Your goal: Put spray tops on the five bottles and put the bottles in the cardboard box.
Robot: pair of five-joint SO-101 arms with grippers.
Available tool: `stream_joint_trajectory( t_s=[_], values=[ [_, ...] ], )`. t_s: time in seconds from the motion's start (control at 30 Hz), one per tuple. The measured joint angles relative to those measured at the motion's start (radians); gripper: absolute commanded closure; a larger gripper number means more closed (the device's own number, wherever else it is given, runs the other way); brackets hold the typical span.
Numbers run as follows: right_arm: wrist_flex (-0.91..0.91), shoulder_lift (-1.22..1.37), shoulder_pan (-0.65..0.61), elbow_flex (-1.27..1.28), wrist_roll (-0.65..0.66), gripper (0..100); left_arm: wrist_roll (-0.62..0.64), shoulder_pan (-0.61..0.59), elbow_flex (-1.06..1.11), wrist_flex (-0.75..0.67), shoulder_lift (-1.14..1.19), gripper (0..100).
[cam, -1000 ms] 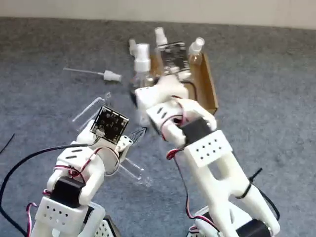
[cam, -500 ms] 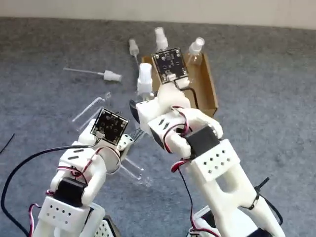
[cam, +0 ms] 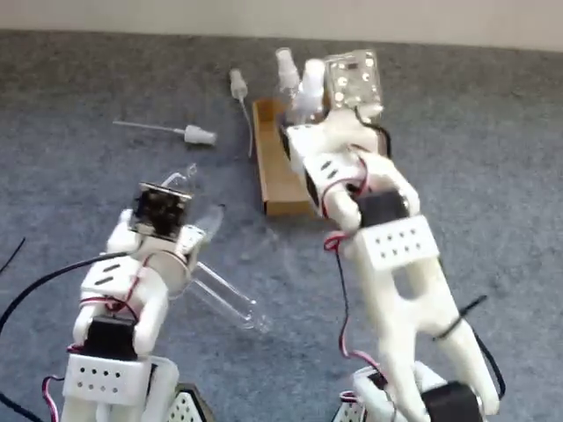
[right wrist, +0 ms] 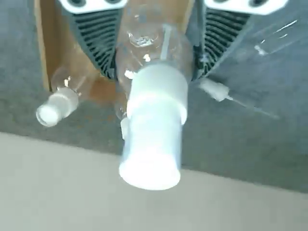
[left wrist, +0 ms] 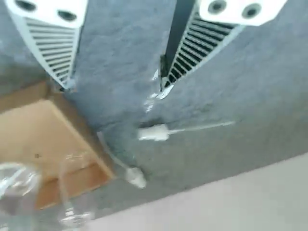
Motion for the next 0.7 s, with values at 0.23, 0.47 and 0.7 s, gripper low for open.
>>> stream_joint_trajectory(
  t_s=[0.23, 0.47, 0.7],
  values=[
    [-0.218, 0.212, -0.003, 0.005, 0.032, 99.5, 0.000, -0.074, 0.058, -0.078, 0.000, 83],
    [-0.494, 0.245, -0.003, 0.198, 0.035, 99.5, 0.000, -0.074, 0.058, -0.081, 0.000, 82],
    [-0.532, 0.390, -0.002, 0.193, 0.035, 99.5, 0.000, -0.074, 0.058, -0.081, 0.000, 82]
  ],
)
